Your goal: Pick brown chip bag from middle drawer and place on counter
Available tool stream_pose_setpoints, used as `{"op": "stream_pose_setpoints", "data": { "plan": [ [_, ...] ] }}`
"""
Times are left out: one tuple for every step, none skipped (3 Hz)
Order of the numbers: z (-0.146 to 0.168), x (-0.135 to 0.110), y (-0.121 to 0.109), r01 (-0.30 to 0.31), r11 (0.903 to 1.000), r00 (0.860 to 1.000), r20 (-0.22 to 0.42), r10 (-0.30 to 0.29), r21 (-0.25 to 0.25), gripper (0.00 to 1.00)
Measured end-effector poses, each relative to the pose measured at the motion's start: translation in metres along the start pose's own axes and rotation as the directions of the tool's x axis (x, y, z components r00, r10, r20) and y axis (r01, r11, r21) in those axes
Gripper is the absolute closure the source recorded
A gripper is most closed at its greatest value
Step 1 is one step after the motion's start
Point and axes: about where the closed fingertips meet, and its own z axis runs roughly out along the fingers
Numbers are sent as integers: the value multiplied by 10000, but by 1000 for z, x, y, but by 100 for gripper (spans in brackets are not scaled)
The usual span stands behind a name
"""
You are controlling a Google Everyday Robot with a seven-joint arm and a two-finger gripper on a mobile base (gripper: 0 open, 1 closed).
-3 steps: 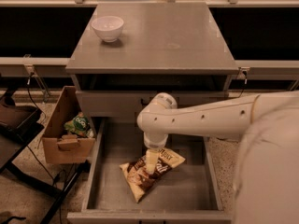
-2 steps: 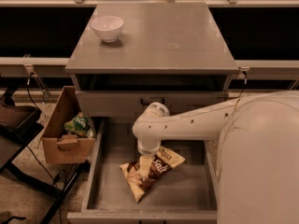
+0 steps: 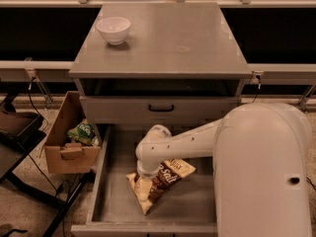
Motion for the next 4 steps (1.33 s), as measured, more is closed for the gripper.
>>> {"op": "stream_pose_setpoints", "data": {
  "plan": [
    [18, -9, 13, 984, 9949, 9947, 306, -977, -228, 0],
    [35, -22, 27, 2176, 9753, 9748, 588, -2152, -370, 18],
    [42, -41, 36, 2746, 9609, 9590, 832, -2709, -364, 40],
    [43, -44, 37, 2819, 9588, 9567, 862, -2781, -361, 65]
  ]
}}
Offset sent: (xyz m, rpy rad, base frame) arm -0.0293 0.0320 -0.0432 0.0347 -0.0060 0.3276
